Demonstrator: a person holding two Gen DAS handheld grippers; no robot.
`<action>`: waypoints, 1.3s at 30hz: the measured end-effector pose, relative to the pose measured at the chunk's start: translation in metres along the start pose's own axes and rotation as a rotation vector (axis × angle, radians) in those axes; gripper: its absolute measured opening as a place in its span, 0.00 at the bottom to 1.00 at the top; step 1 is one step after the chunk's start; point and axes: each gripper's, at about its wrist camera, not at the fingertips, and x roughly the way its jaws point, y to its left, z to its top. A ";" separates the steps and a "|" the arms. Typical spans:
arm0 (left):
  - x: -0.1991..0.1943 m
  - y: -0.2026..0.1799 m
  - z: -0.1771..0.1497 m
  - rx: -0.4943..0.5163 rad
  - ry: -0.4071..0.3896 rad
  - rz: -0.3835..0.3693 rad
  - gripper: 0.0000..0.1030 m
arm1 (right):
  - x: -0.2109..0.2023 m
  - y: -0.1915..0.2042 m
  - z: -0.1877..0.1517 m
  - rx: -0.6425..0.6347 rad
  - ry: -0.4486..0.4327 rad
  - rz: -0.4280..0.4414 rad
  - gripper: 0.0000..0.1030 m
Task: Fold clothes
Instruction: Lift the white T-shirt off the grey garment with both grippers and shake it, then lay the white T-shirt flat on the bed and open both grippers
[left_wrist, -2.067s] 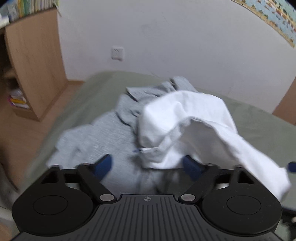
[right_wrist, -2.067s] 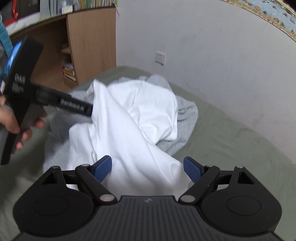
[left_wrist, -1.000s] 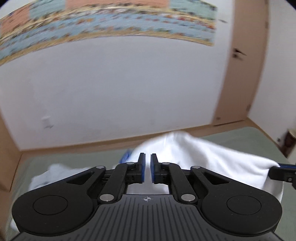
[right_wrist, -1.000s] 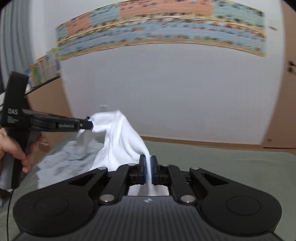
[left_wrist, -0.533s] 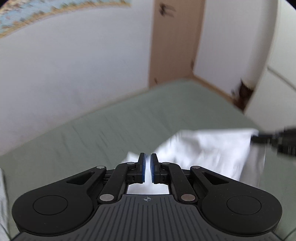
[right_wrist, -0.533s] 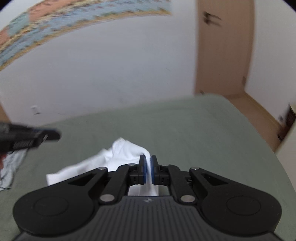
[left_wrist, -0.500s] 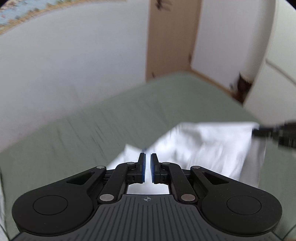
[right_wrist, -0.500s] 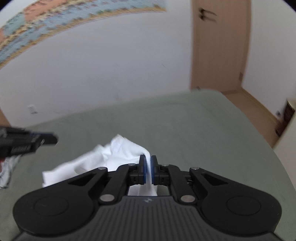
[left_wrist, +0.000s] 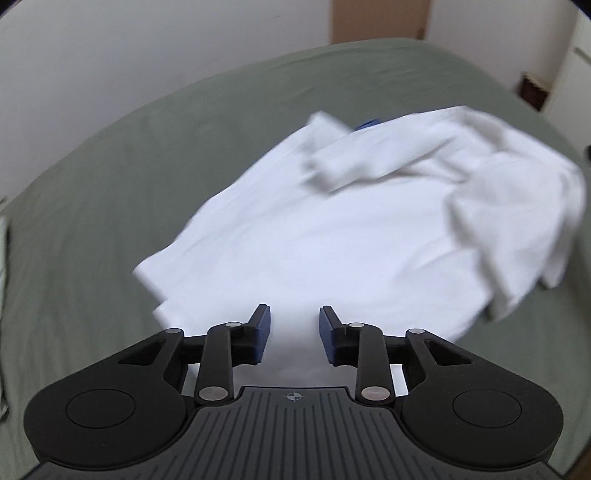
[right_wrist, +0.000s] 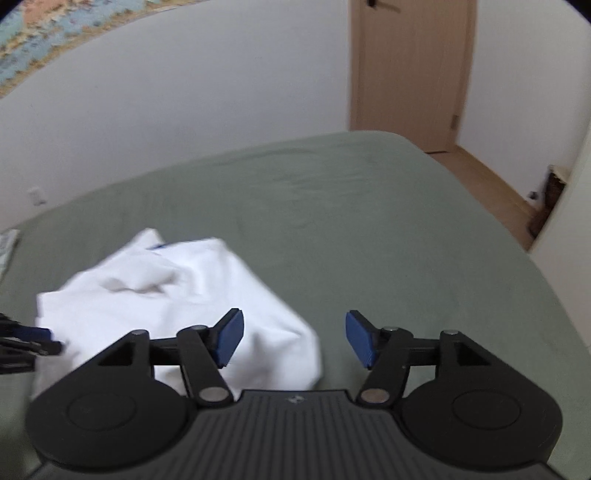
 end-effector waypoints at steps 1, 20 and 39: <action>0.003 0.009 -0.002 -0.013 0.003 0.018 0.28 | 0.003 0.006 0.003 -0.027 -0.005 0.007 0.62; 0.064 0.038 0.026 -0.043 0.008 -0.033 0.22 | 0.144 0.071 0.062 -0.267 0.212 0.082 0.63; 0.014 0.030 0.115 0.006 -0.247 0.067 0.02 | 0.080 0.012 0.153 0.055 -0.083 -0.021 0.03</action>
